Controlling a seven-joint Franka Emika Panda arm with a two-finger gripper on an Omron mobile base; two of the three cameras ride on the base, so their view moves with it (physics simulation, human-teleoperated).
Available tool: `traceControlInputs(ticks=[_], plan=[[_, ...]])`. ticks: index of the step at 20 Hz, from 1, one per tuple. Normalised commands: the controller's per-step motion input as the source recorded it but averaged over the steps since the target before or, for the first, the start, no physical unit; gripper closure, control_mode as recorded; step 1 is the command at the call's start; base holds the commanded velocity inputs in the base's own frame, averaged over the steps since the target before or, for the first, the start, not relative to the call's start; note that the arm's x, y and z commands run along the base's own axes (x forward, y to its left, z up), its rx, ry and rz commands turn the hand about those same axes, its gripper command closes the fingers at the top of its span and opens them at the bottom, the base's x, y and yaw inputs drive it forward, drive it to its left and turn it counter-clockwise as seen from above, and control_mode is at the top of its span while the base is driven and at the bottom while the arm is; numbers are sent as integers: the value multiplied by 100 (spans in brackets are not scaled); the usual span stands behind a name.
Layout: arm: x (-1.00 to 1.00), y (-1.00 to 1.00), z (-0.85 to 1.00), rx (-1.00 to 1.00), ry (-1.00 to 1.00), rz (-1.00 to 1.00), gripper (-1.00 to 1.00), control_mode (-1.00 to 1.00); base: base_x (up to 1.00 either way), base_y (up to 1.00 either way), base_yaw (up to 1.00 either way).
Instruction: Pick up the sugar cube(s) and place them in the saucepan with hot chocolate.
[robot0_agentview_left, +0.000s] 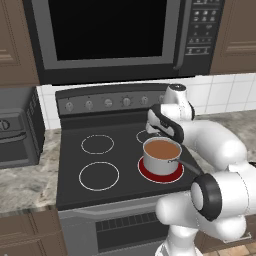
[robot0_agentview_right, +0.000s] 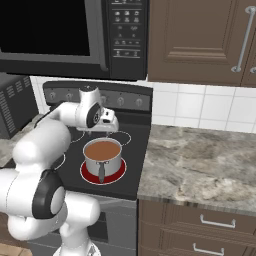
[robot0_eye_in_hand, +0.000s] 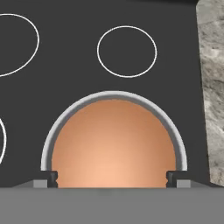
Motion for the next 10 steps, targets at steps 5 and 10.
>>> traceControlInputs(ticks=[5, 10], plan=[[-9, 0, 23, 2, -17, 0, -100, -100, 0, 0, 0], [-23, 0, 21, 0, -20, 0, -100, -100, 0, 0, 0]])
